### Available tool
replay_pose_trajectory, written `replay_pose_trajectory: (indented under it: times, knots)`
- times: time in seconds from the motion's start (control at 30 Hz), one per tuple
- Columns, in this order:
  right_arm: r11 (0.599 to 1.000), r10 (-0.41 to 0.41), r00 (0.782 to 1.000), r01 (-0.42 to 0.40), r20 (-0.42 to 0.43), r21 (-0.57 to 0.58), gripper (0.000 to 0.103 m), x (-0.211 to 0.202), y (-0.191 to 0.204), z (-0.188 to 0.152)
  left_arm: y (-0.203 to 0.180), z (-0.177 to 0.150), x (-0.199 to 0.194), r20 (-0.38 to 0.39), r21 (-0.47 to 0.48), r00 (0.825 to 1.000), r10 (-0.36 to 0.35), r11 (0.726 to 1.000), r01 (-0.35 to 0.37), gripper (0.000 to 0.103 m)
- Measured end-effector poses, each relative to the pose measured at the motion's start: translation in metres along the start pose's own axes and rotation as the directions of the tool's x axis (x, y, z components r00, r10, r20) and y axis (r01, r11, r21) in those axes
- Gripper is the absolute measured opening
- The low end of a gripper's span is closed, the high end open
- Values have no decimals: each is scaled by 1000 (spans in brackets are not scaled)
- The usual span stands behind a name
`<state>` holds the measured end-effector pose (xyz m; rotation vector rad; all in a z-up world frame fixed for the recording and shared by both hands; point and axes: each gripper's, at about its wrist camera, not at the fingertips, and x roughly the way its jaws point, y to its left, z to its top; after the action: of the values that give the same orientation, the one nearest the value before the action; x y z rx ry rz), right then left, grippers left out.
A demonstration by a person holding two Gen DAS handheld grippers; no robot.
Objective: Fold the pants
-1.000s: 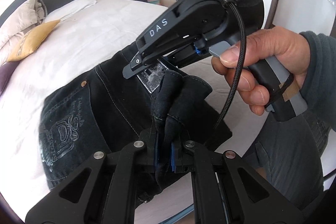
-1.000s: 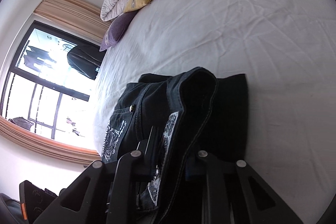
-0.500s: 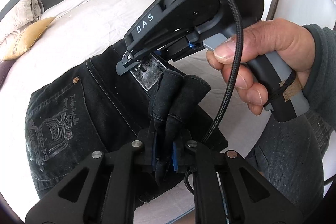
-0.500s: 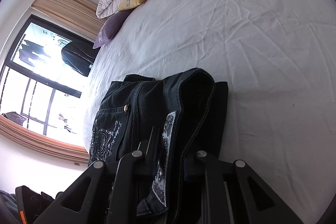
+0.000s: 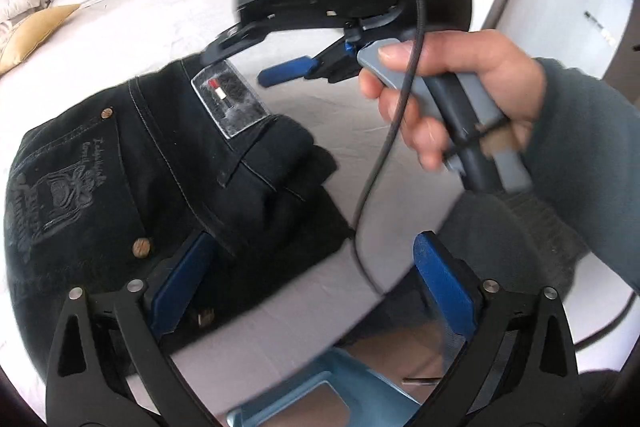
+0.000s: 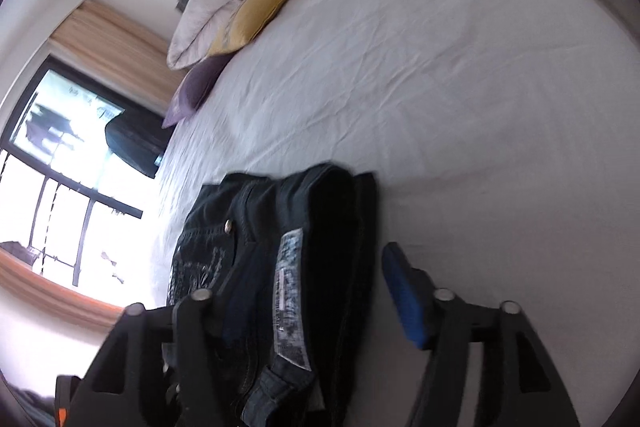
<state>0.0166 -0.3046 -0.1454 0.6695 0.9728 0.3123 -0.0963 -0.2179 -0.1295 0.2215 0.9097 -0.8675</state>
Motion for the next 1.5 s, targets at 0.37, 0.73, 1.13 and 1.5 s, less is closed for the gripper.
replay_pose_trajectory:
  times: [0.37,0.73,1.13,1.5]
  knots:
    - [892,449,893,-450,21,46,67,-27,30,-39,106,-11,-88,161,-229,983,93,972,-55,101]
    - [914,359,933,-353,7,202,14,0,-36,-86,170,-70,-58,76,-354,991,107,932,-73,101]
    - [907,421,906,-421,39,14,67,-9,50,1,191,2,-85,225,-276,966,125,959,-60,101]
    - [918,349,935,-353,54,178,61,33,-26,2,247,14,11,2,-313,992,126,942,-119,101]
